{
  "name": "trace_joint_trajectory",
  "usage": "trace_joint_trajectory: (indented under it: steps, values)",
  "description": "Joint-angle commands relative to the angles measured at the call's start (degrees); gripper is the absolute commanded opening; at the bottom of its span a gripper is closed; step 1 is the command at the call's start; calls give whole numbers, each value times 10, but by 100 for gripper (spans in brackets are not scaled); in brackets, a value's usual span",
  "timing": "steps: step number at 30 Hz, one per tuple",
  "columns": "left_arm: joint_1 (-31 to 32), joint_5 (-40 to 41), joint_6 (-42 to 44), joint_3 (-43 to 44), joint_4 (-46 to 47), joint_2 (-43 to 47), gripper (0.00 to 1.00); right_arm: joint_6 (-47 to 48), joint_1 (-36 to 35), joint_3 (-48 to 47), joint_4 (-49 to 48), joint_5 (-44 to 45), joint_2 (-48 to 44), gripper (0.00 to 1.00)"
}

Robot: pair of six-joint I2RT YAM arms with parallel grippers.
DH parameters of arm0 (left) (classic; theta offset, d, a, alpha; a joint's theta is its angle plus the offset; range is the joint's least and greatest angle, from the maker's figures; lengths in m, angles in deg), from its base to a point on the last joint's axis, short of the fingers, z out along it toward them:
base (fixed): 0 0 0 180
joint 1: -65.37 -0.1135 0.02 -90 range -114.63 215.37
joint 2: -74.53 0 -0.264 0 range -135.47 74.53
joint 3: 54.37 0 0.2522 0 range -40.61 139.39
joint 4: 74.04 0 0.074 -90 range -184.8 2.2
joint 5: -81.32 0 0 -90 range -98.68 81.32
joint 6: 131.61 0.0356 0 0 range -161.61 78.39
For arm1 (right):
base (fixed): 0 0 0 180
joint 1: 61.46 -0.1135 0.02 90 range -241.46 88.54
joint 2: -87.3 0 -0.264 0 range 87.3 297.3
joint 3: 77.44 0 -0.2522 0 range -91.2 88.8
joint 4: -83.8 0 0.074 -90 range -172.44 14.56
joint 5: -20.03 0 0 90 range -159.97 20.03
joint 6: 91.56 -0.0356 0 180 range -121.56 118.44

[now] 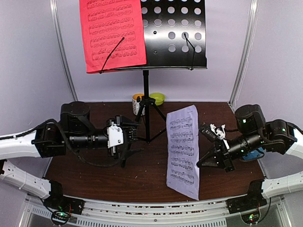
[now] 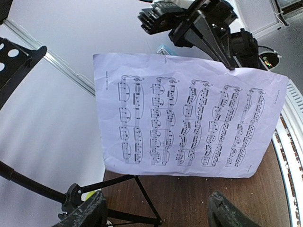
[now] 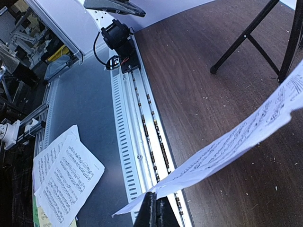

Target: Set up the instrument practice props

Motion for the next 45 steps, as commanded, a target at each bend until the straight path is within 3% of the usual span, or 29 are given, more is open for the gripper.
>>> trace_joint_trajectory:
  steps: [1,13,28,41,45]
  values:
    - [18,32,39,28,-8,-11,75,30,-17,-24,37,12,10,0]
    - [23,28,50,38,-19,-6,77,53,-63,-68,76,39,43,0]
    - [23,-16,61,150,-167,-41,88,85,-178,-173,180,154,131,0]
    - [27,-51,40,249,-265,-143,87,117,-256,-255,244,226,209,0]
    - [27,-89,33,251,-274,-142,75,128,-260,-260,246,247,212,0]
